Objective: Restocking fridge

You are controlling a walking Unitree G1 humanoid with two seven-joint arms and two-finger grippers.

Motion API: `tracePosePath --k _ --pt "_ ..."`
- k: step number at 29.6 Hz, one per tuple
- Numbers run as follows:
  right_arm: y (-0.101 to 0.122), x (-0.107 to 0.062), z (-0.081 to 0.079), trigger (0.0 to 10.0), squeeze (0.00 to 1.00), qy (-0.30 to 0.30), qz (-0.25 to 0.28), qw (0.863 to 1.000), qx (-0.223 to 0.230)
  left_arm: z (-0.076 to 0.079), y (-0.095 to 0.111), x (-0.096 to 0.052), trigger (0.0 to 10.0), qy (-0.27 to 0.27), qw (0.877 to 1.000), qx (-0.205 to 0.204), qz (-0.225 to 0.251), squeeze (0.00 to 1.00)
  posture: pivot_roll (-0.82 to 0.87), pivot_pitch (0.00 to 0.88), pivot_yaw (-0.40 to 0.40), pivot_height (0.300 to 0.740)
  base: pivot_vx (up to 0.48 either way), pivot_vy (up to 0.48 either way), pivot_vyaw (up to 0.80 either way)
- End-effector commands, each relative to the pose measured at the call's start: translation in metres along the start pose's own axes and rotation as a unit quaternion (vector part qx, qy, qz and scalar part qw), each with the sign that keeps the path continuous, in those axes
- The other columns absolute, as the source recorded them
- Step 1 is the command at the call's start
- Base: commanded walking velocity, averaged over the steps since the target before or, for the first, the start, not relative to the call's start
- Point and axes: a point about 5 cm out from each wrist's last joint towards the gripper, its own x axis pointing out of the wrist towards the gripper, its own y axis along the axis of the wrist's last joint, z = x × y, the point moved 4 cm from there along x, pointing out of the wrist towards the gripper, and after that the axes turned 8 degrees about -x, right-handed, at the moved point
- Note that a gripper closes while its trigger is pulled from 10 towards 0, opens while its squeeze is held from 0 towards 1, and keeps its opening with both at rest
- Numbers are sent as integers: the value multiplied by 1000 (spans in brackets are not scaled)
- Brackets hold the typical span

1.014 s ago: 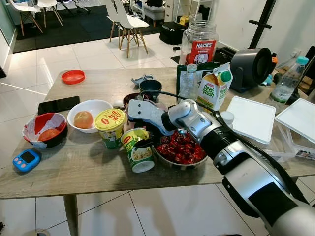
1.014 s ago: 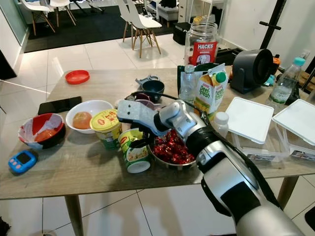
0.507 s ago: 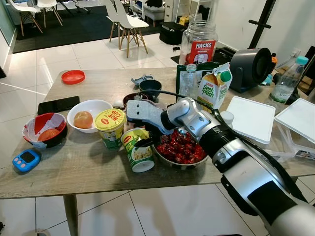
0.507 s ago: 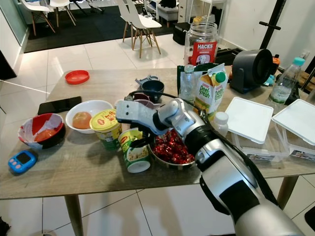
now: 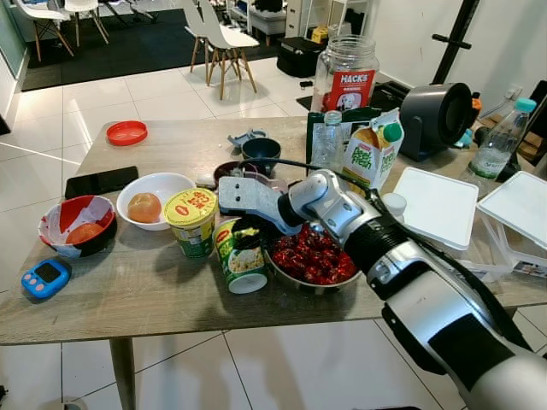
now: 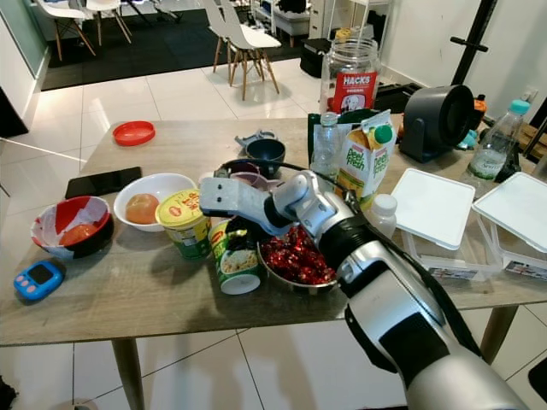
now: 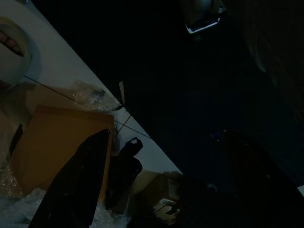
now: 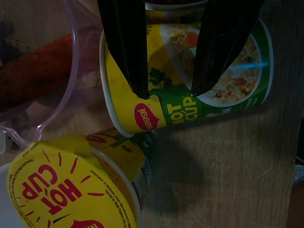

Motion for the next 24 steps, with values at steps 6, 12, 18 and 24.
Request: tracePosePath --k 6,12,18,24 --pt "3 0 0 10000 0 6 5 1000 -5 3 0 1 10000 -4 1000 6 0 0 -45 64 -39 740 0 0 0" --pt "12 -6 -3 10000 353 34 42 998 -14 3 0 1 10000 -4 1000 6 0 0 -43 63 -40 740 0 0 0" --pt "27 -9 8 10000 655 3 75 997 -2 2 -1 1 10000 -4 1000 7 -1 0 -43 62 -38 740 0 0 0" --pt "26 -6 13 10000 0 -20 62 998 -3 3 -1 1 10000 -3 1000 8 -1 0 -42 55 -39 740 0 0 0"
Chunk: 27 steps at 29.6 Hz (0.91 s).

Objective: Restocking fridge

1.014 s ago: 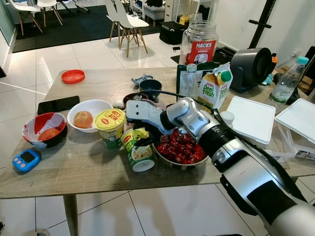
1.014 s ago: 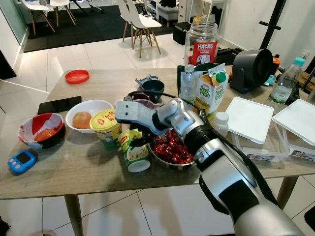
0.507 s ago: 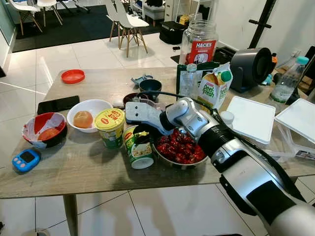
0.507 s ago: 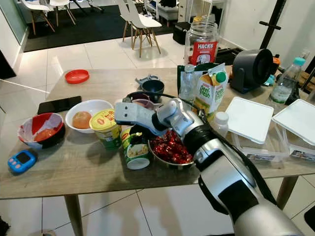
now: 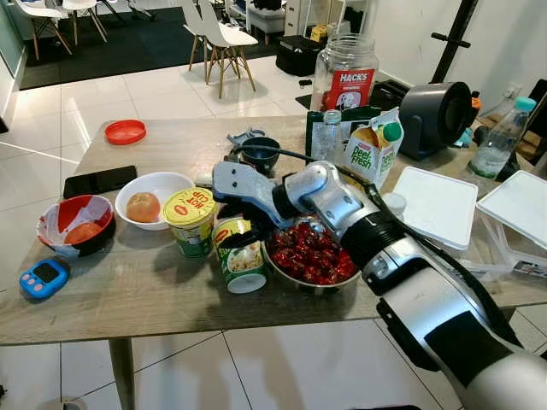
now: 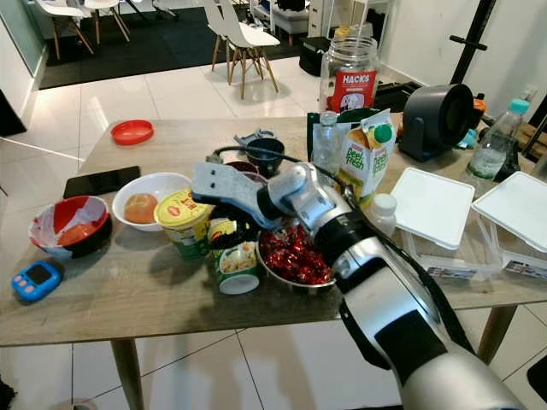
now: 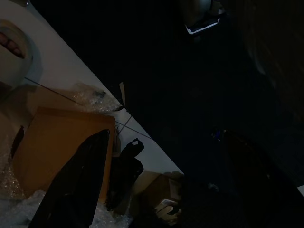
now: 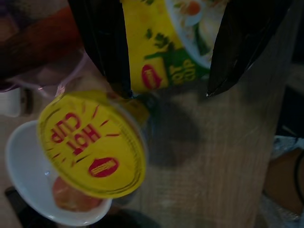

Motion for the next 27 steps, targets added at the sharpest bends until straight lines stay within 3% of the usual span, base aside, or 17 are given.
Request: tracePosePath --k 1,24,27 --pt "-2 0 3 10000 0 -9 -12 1000 -4 3 -2 1 10000 -3 1000 4 -2 0 -41 54 -39 740 0 0 0" --pt "-12 11 8 10000 0 -34 -69 997 -15 5 -3 1 10000 -6 1000 3 -4 0 -36 71 -45 740 0 0 0" --pt "-19 11 5 10000 0 -21 -95 995 -16 6 -2 2 10000 -6 1000 3 -3 0 -37 71 -48 740 0 0 0"
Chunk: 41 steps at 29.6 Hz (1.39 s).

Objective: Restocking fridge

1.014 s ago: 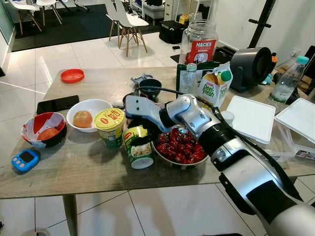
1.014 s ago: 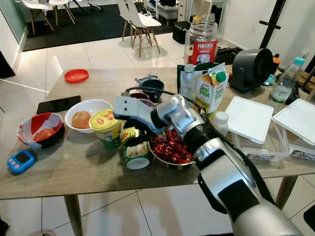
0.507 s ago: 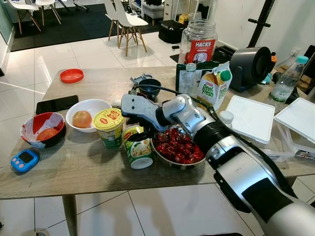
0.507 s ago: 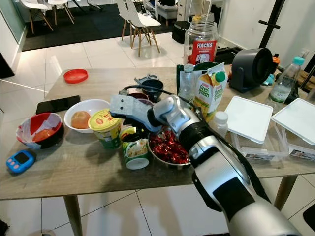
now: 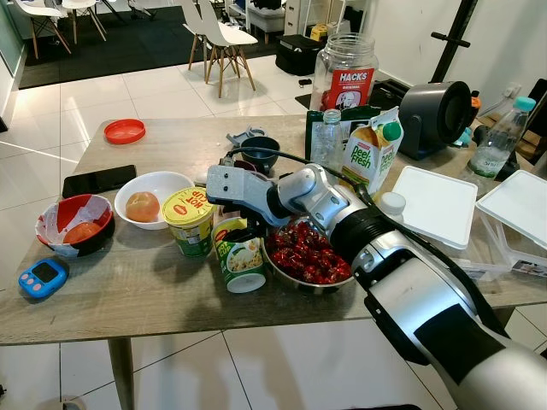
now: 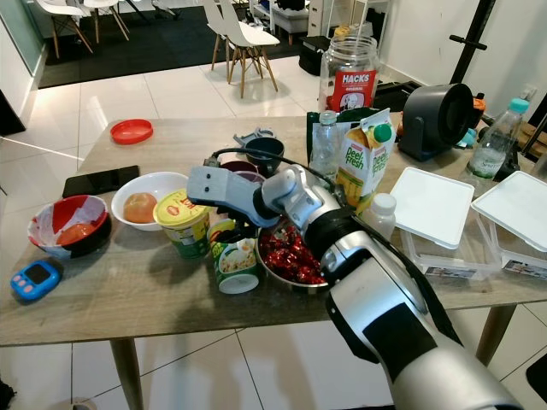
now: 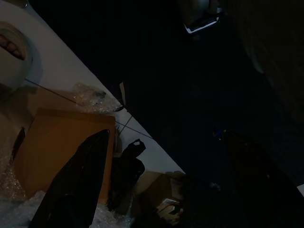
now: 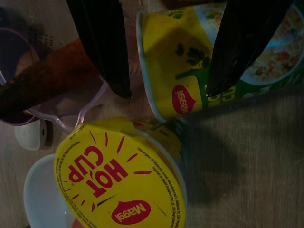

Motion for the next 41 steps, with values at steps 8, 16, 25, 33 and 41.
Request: tracePosePath --k 8,16,25,33,41 --pt "-9 2 -9 10000 0 47 -39 998 -20 9 -1 3 10000 -8 1000 -3 -1 0 -43 71 -53 740 0 0 0" --pt "-21 -4 -12 10000 0 71 -78 993 -50 10 1 3 10000 -9 1000 -3 1 0 -56 68 -64 740 0 0 0" --pt "-29 -8 -17 10000 0 103 -101 986 -79 9 2 3 10000 -11 1000 -3 4 0 -62 66 -65 740 0 0 0" --pt "-27 -9 -22 10000 0 128 -85 986 -70 9 1 2 10000 -10 1000 -3 3 0 -61 65 -65 740 0 0 0" --pt "-25 -8 -33 10000 0 163 -53 984 -55 8 0 2 10000 -9 1000 -2 2 0 -63 64 -59 740 0 0 0"
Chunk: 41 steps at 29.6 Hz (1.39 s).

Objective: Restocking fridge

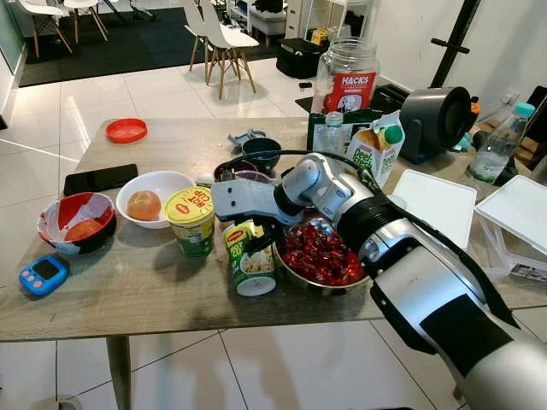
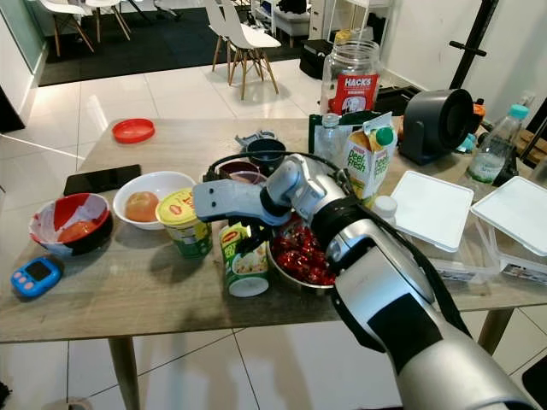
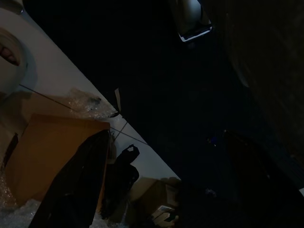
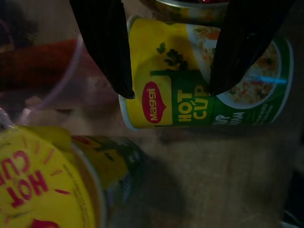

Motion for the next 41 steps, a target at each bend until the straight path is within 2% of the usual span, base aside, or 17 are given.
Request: tracePosePath --k 1,16,19,22,23,25,26,28,31,34,41 --pt "-12 9 -17 10000 0 39 -6 999 21 5 -2 1 10000 -6 1000 2 -3 0 -63 64 -59 740 0 0 0" --pt "-7 14 -36 10000 0 99 37 994 2 5 -2 1 10000 -5 1000 7 -3 0 -65 55 -56 740 0 0 0" --pt "-1 12 -37 10000 0 106 58 993 1 5 -2 1 10000 -5 1000 7 -3 0 -67 55 -53 740 0 0 0" --pt "17 6 -34 10000 0 112 112 987 6 4 -3 1 10000 -5 1000 6 -3 0 -67 55 -53 740 0 0 0" --pt "17 6 -34 10000 0 112 112 987 6 4 -3 1 10000 -5 1000 6 -3 0 -67 55 -53 740 0 0 0" --pt "22 5 -32 10000 0 108 126 986 7 4 -3 1 10000 -5 1000 6 -3 0 -67 55 -53 740 0 0 0" --pt "28 4 -25 10000 0 90 136 987 10 4 -3 1 10000 -5 1000 5 -3 0 -65 58 -53 740 0 0 0" --pt "28 4 -25 10000 0 90 136 987 10 4 -3 1 10000 -5 1000 5 -3 0 -65 58 -53 740 0 0 0" --pt "36 3 -4 10000 0 17 146 989 33 4 -3 1 10000 -6 1000 4 -3 0 -60 62 -57 740 0 0 0" --pt "37 -1 11 10000 0 -39 144 987 53 4 -3 1 10000 -6 1000 2 -3 0 -60 62 -57 740 0 0 0" --pt "36 -5 23 10000 0 -83 135 985 72 4 -3 1 10000 -5 1000 3 -4 0 -59 64 -54 740 0 0 0"
